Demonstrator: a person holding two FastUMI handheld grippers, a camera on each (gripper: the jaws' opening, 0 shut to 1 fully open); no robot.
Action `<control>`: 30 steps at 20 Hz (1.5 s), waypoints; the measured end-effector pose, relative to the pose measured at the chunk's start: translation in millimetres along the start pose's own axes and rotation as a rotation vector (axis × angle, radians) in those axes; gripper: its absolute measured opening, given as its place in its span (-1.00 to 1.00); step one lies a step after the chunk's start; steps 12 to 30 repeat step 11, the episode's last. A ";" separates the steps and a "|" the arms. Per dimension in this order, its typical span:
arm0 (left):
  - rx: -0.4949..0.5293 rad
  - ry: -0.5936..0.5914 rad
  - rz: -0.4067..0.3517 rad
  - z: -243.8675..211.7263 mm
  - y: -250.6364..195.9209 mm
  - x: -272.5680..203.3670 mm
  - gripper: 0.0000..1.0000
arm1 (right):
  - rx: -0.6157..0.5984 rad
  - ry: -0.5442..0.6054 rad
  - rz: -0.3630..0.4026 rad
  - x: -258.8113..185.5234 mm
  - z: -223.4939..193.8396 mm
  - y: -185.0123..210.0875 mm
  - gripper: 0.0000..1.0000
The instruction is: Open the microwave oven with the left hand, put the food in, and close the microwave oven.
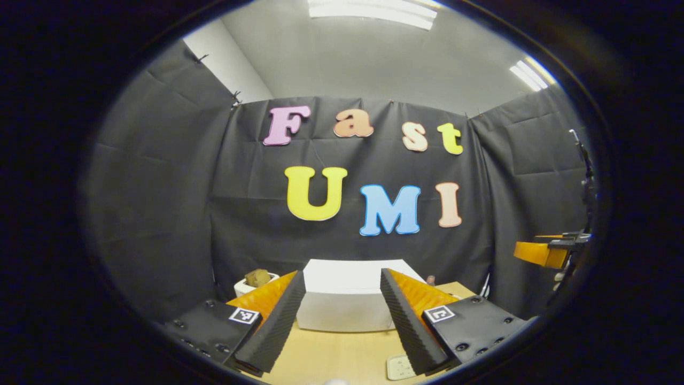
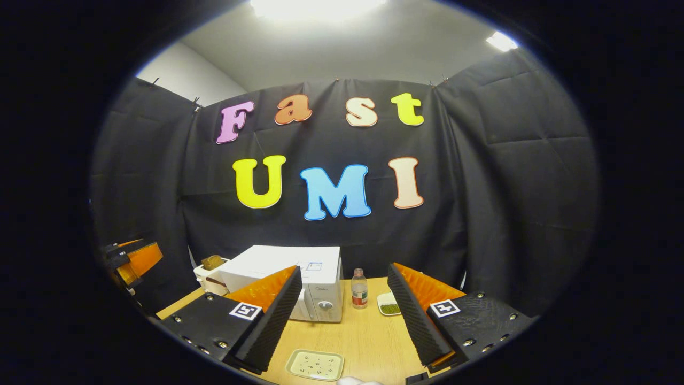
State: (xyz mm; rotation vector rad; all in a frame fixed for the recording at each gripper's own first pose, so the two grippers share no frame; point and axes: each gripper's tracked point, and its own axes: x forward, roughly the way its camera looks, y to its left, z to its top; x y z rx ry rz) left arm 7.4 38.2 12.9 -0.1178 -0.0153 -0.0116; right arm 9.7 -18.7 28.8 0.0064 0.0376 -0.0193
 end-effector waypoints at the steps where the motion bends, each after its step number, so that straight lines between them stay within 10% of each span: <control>1: -0.008 0.005 -0.002 -0.1 1.6 -1.9 0.92 | -0.011 -0.007 -0.004 -0.7 0.7 -0.8 0.97; 30: 0.016 -0.010 0.014 12.0 17.0 -15.2 0.90 | -0.006 -0.009 0.003 -11.9 2.3 8.8 0.96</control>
